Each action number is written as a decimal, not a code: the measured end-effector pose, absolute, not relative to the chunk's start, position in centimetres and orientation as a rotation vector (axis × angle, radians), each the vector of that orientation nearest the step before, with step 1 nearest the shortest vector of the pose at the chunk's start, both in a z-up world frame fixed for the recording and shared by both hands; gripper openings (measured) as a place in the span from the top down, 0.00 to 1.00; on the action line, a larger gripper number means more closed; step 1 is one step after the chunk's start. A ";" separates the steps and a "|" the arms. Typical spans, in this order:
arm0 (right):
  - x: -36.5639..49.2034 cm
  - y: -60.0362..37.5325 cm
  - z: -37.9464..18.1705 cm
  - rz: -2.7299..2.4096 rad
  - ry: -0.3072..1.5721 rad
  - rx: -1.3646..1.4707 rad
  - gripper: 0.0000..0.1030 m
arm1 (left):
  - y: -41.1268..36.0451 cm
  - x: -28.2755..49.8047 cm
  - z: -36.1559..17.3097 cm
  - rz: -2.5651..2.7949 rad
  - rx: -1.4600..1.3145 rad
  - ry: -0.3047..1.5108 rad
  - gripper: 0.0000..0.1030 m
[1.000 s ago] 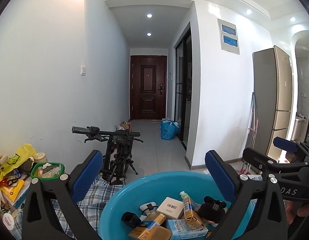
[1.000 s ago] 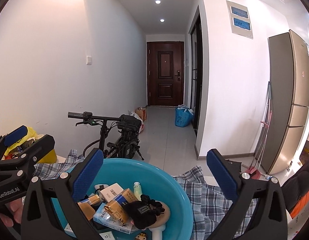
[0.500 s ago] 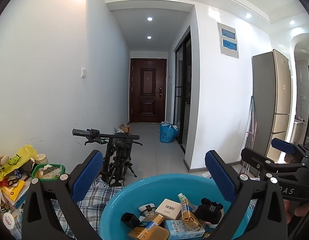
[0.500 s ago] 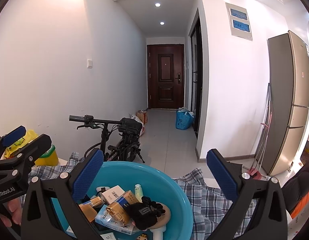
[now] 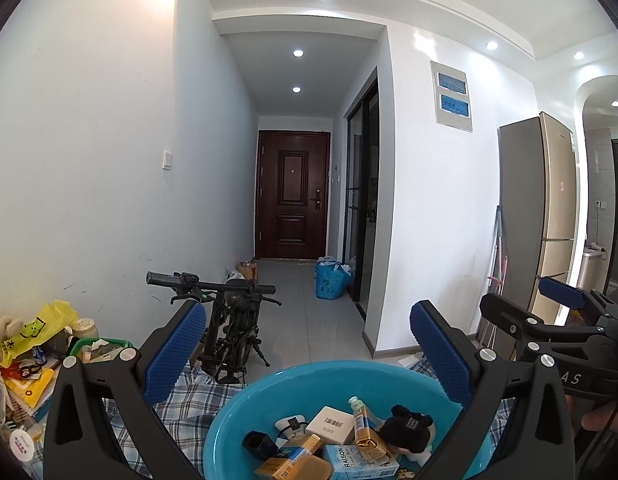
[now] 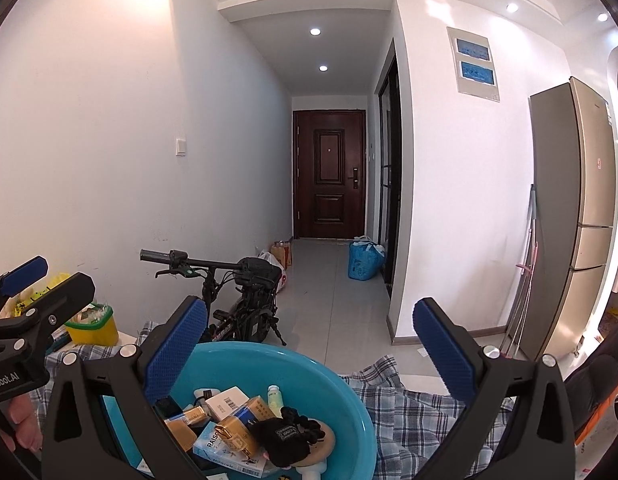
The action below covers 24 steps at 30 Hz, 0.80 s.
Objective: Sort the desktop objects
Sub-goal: 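Raise both open tools up and away from the turquoise basin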
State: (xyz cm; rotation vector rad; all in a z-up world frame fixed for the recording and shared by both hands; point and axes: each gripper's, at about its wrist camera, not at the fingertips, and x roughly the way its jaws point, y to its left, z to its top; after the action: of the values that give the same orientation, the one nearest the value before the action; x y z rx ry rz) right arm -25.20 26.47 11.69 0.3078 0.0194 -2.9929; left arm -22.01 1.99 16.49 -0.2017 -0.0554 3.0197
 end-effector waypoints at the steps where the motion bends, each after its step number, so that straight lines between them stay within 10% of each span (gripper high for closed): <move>1: -25.0 26.5 11.8 -2.990 0.013 0.300 0.00 | 2.0 -21.7 16.7 3.027 -0.195 -0.054 0.00; 24: -17.4 27.7 16.5 -2.971 -0.045 0.200 0.00 | 1.9 -12.9 21.2 3.084 -0.182 -0.030 0.00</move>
State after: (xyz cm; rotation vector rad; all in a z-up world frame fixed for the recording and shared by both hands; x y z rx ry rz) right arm -17.36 27.74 16.49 0.2004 -0.0450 -2.9714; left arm -12.90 1.87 21.23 -0.1821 -0.0305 3.0839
